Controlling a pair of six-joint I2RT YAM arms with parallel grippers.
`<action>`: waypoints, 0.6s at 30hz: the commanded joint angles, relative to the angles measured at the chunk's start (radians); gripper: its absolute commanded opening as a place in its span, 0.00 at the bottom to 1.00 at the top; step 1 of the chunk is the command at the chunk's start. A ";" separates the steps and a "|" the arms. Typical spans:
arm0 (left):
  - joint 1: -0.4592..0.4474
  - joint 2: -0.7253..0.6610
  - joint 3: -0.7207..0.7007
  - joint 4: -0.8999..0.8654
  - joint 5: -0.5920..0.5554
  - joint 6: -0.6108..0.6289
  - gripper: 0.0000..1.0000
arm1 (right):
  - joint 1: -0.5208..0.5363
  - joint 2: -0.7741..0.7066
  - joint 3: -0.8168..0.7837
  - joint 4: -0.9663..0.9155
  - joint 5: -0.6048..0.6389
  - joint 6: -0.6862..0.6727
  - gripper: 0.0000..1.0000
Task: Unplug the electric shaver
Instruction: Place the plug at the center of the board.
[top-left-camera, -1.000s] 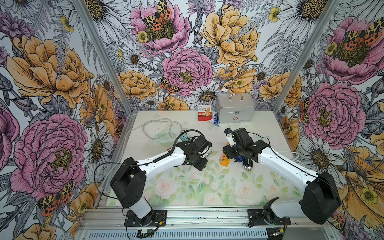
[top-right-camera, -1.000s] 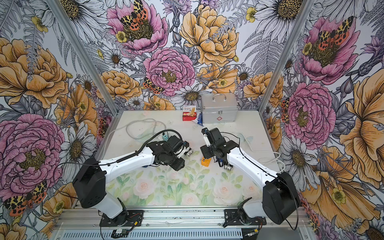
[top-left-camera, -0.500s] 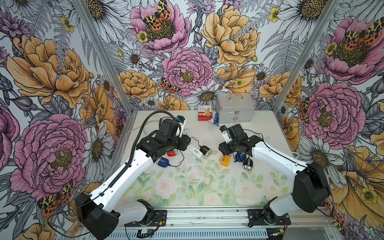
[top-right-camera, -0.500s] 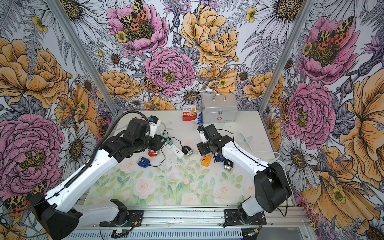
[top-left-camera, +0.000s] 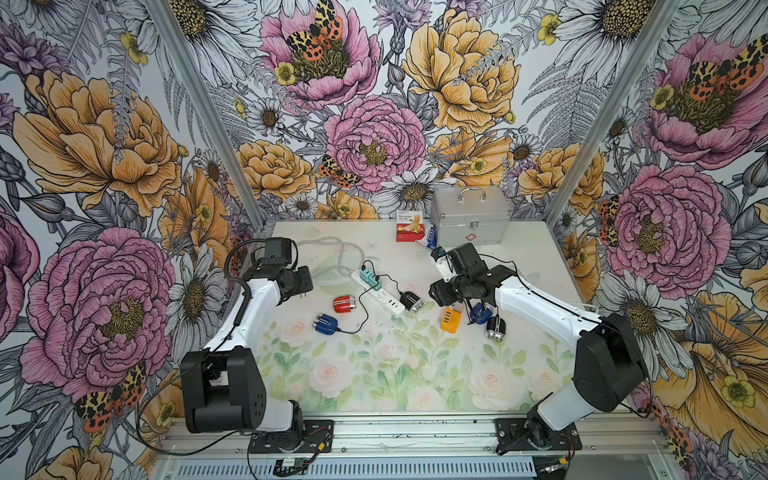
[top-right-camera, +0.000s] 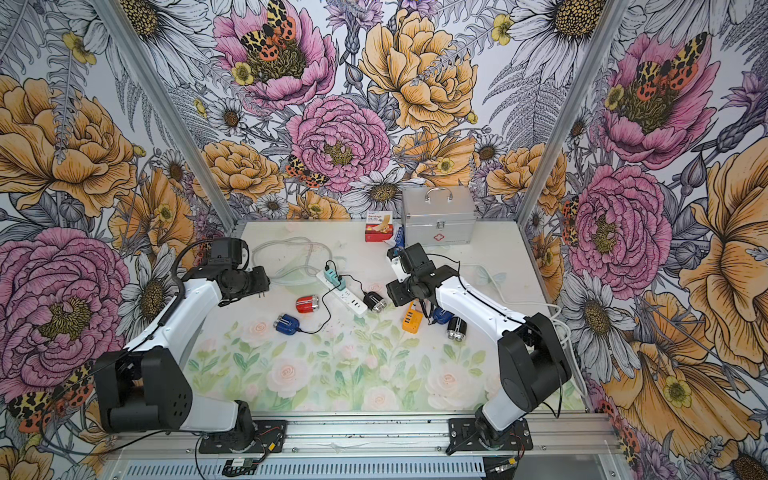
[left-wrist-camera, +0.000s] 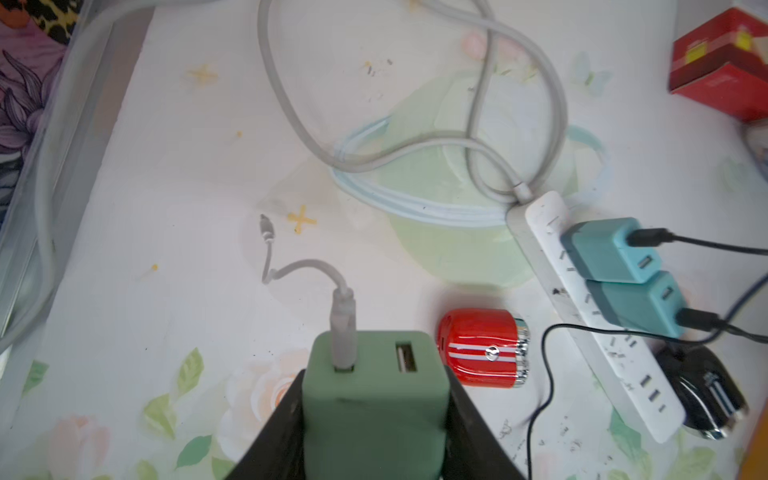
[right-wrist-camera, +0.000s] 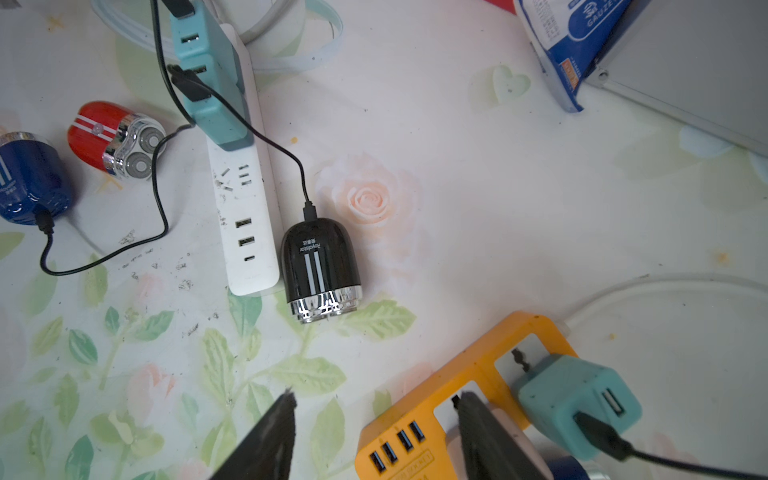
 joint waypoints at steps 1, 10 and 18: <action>0.012 0.051 -0.014 0.081 0.042 0.029 0.39 | 0.013 0.024 0.037 0.023 -0.010 0.007 0.64; 0.020 0.283 0.043 0.123 0.020 0.029 0.40 | 0.043 0.078 0.060 0.037 -0.019 0.003 0.63; 0.017 0.325 0.025 0.123 0.021 0.005 0.54 | 0.074 0.107 0.066 0.076 -0.024 -0.005 0.63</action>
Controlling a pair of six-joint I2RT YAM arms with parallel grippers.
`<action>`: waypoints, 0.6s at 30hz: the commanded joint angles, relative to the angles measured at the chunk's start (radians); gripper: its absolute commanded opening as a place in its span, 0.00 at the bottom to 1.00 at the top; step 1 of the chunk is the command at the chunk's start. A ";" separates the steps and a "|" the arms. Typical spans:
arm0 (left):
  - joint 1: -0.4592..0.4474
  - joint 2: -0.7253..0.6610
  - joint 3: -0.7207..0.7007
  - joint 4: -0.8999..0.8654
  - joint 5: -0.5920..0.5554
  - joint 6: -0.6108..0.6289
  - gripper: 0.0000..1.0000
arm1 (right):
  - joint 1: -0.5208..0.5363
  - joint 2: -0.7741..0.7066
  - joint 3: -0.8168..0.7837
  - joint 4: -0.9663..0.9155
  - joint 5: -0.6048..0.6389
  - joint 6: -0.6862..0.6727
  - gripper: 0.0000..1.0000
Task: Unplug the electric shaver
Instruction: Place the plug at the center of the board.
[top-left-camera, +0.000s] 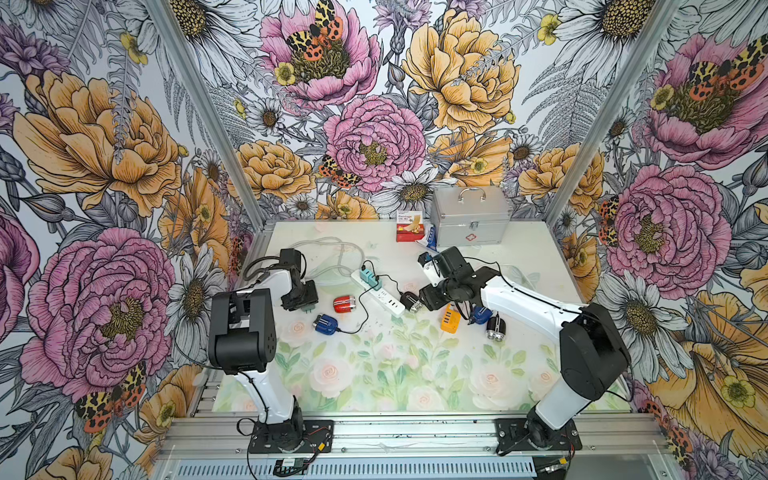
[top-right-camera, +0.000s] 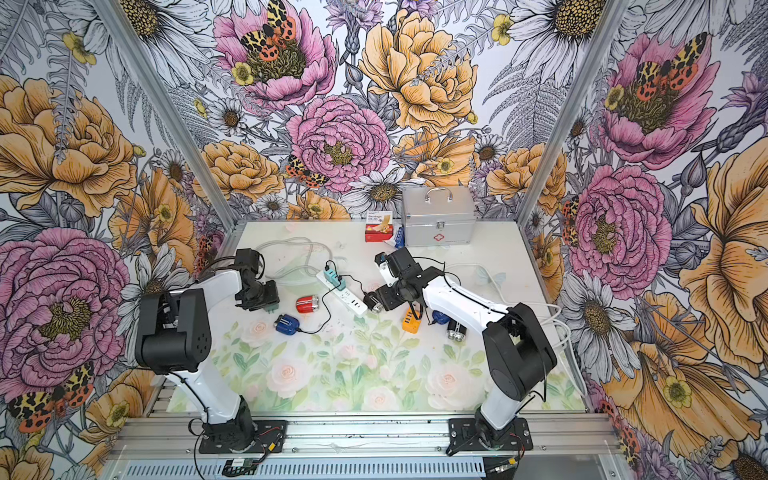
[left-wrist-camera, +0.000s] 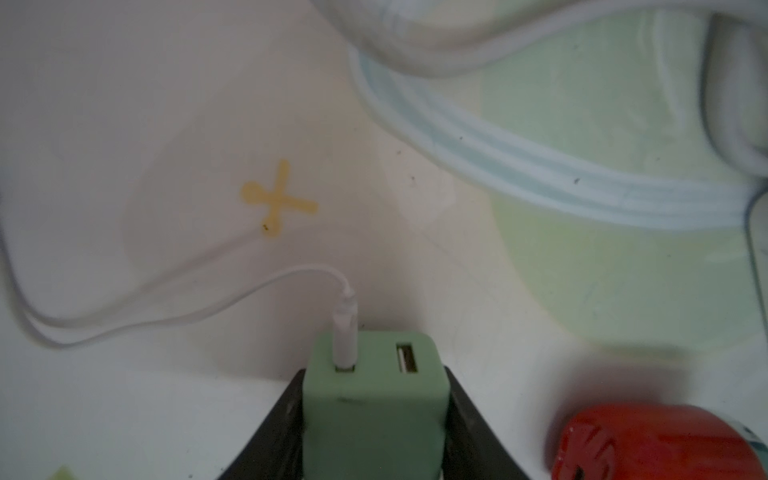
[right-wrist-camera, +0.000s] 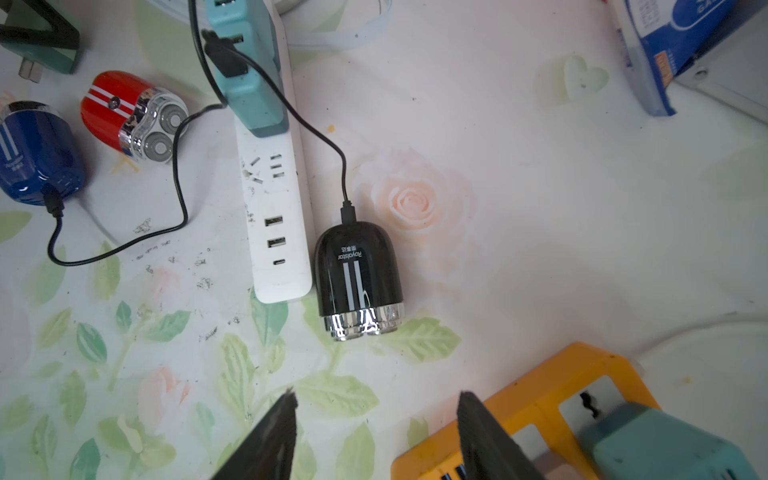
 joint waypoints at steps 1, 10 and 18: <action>0.008 -0.009 0.004 0.030 0.008 0.001 0.56 | 0.011 0.033 0.043 0.046 -0.017 -0.008 0.63; -0.011 -0.118 0.005 -0.001 -0.032 -0.046 0.78 | 0.023 0.071 0.074 0.062 -0.020 -0.042 0.63; -0.161 -0.115 0.254 -0.107 -0.051 -0.212 0.83 | 0.024 0.059 0.047 0.124 -0.105 -0.090 0.55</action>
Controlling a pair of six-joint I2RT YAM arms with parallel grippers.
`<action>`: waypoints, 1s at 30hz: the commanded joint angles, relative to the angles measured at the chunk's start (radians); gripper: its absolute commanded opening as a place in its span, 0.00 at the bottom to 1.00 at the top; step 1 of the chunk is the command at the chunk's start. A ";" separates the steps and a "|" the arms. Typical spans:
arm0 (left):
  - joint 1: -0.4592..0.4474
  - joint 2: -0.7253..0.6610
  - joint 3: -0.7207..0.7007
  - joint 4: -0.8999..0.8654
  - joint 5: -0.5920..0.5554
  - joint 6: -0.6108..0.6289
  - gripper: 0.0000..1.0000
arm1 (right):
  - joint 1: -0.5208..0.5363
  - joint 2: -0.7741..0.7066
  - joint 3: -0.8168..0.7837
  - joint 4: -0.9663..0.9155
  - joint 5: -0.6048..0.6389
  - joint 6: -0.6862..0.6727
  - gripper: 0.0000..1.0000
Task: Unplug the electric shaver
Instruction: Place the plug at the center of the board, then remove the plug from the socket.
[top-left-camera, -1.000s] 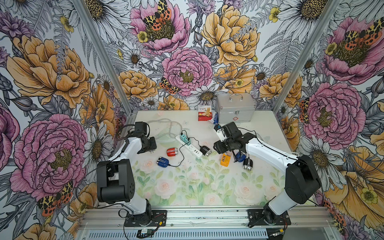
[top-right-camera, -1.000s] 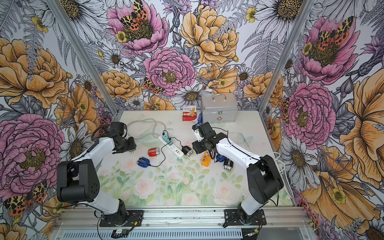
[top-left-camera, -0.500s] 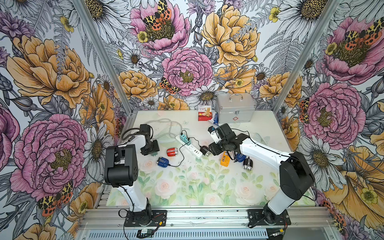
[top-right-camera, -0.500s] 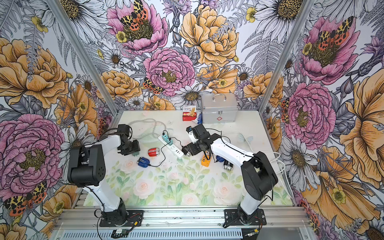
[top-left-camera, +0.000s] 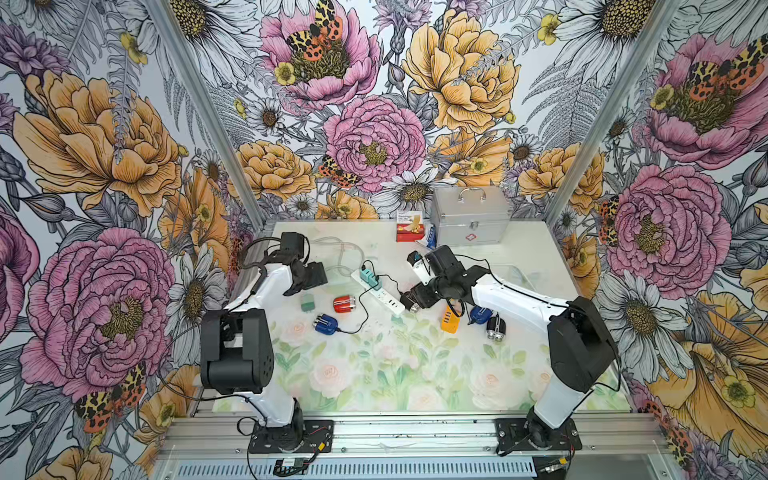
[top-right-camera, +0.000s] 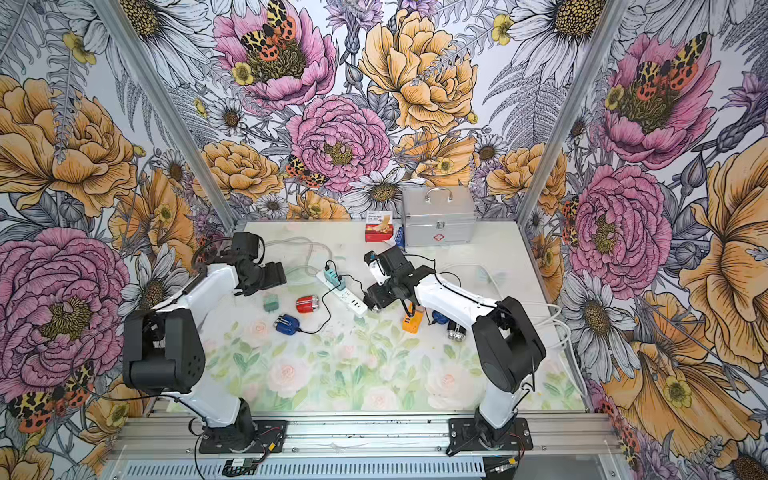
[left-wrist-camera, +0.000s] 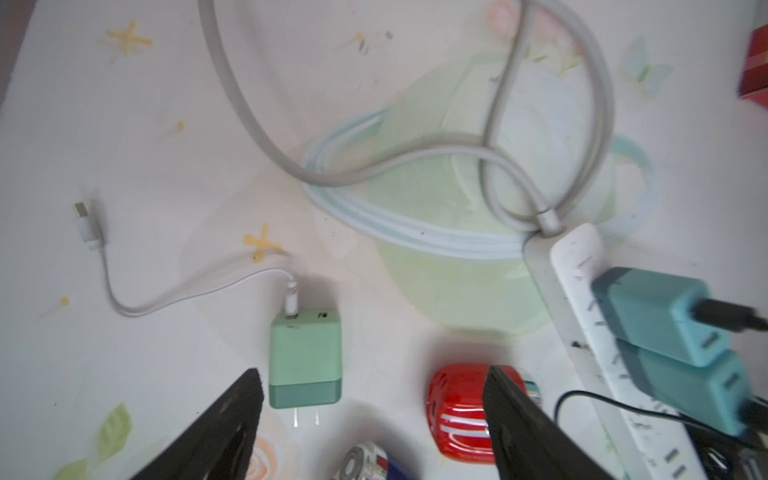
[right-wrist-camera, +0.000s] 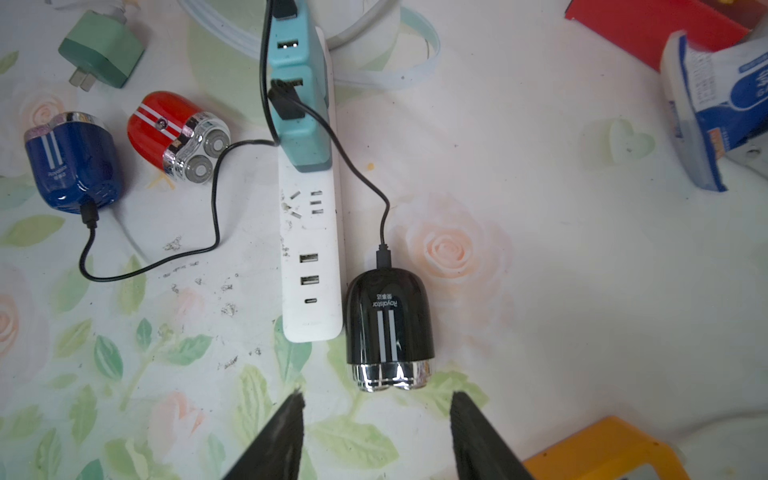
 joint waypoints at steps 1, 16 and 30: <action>-0.067 0.060 0.139 -0.051 -0.017 -0.120 0.83 | 0.008 -0.004 -0.005 0.070 -0.066 -0.026 0.54; -0.121 0.474 0.431 -0.074 0.185 -0.639 0.77 | 0.062 0.068 -0.054 0.358 -0.087 0.014 0.43; -0.147 0.578 0.499 -0.094 0.256 -0.706 0.77 | 0.092 0.186 -0.020 0.470 -0.047 0.025 0.40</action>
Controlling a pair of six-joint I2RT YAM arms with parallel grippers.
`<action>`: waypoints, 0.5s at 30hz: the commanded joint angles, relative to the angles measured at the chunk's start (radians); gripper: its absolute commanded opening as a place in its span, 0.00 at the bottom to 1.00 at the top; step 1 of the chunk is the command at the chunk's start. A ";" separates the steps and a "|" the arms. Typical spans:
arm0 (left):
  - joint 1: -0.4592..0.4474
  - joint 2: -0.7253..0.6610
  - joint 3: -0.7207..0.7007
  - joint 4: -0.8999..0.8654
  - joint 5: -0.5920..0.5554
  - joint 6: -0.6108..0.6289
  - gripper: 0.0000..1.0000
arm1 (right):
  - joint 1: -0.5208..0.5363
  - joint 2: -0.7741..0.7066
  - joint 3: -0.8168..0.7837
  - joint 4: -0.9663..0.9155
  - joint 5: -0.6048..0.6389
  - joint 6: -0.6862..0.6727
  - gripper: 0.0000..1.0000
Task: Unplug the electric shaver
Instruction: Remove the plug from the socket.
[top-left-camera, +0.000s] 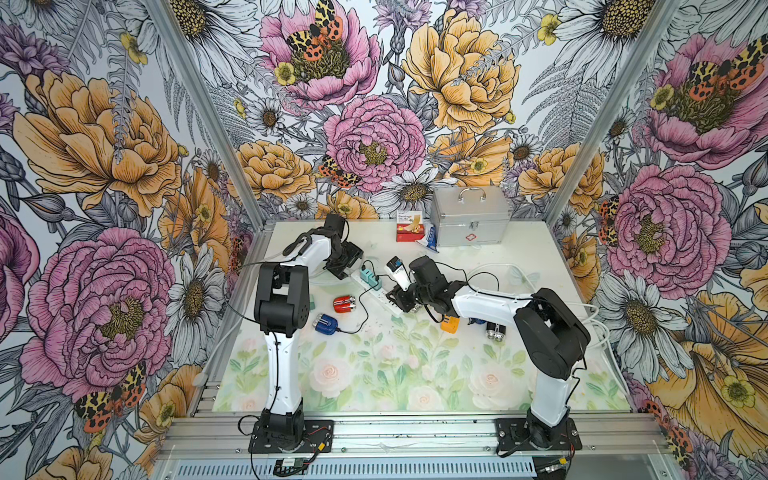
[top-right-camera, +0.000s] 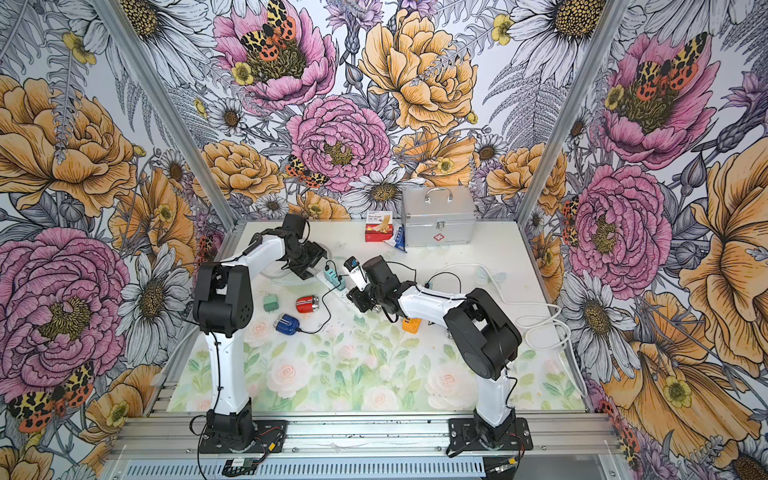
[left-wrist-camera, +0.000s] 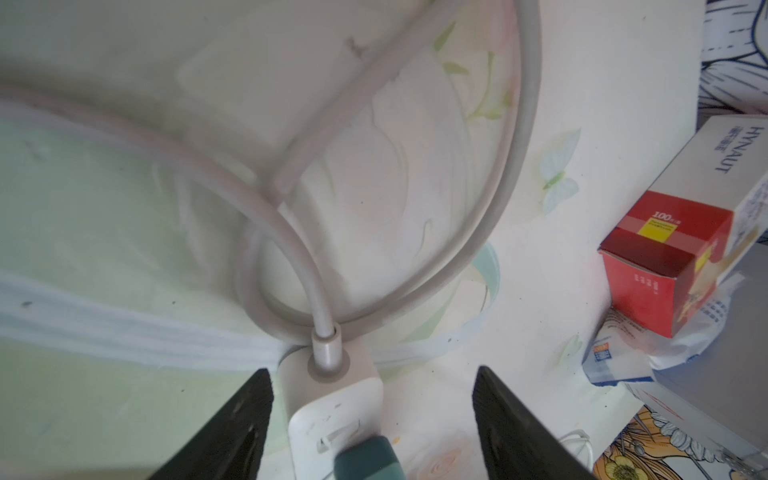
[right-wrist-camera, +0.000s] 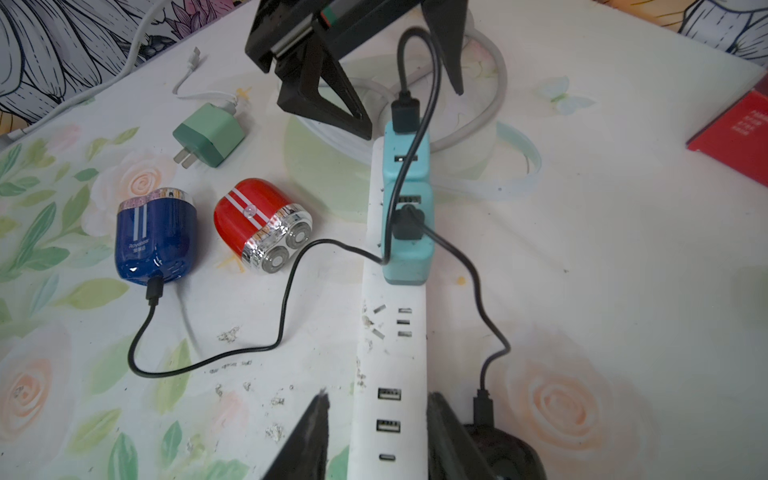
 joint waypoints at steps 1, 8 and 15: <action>-0.018 0.033 0.017 -0.032 0.034 -0.012 0.77 | 0.010 0.033 0.055 0.025 0.029 -0.006 0.40; -0.015 0.026 -0.023 -0.035 0.054 -0.024 0.77 | 0.021 0.083 0.093 0.048 0.056 -0.020 0.41; -0.019 0.046 -0.017 -0.034 0.094 -0.015 0.71 | 0.032 0.138 0.150 0.051 0.116 -0.035 0.41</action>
